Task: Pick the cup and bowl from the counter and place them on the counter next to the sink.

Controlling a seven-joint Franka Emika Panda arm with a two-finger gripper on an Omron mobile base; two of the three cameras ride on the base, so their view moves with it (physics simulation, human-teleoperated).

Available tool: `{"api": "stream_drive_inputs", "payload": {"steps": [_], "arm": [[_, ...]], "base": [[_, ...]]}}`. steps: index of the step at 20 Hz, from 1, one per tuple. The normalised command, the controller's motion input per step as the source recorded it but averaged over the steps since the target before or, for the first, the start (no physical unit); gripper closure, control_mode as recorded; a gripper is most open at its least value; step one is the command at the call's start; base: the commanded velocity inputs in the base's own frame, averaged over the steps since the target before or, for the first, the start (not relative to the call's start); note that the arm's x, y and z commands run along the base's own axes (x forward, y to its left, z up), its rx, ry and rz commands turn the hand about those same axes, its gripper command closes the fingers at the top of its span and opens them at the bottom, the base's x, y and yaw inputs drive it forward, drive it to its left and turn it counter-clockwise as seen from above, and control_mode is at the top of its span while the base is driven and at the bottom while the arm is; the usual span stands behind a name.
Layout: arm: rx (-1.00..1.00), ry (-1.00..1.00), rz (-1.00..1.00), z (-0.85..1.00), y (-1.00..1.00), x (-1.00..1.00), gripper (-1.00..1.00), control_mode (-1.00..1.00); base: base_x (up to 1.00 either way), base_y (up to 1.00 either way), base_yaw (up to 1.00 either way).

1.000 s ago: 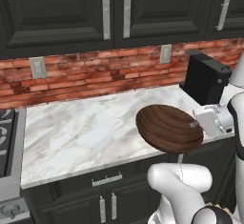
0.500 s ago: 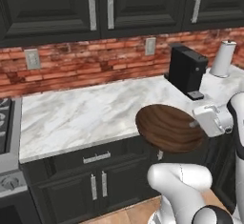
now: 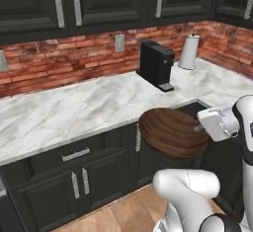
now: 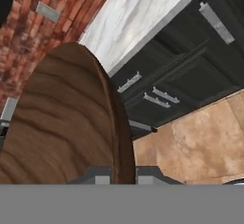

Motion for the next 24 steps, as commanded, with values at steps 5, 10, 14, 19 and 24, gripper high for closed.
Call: {"api": "stream_drive_inputs", "payload": {"steps": [5, 10, 14, 19, 24], "arm": [[0.0, 0.0, 0.0, 0.0, 0.0, 0.0, 1.0, 1.0], [0.0, 0.0, 0.0, 0.0, 0.0, 0.0, 1.0, 1.0], [0.0, 0.0, 0.0, 0.0, 0.0, 0.0, 1.0, 1.0], [0.0, 0.0, 0.0, 0.0, 0.0, 0.0, 1.0, 1.0], [0.0, 0.0, 0.0, 0.0, 0.0, 0.0, 1.0, 1.0]], "base": [[-0.57, 0.02, -0.47], [-0.3, 0.07, -0.51], [-0.19, 0.29, -0.5], [-0.09, 0.43, -0.52], [0.05, 0.62, -0.56]]}}
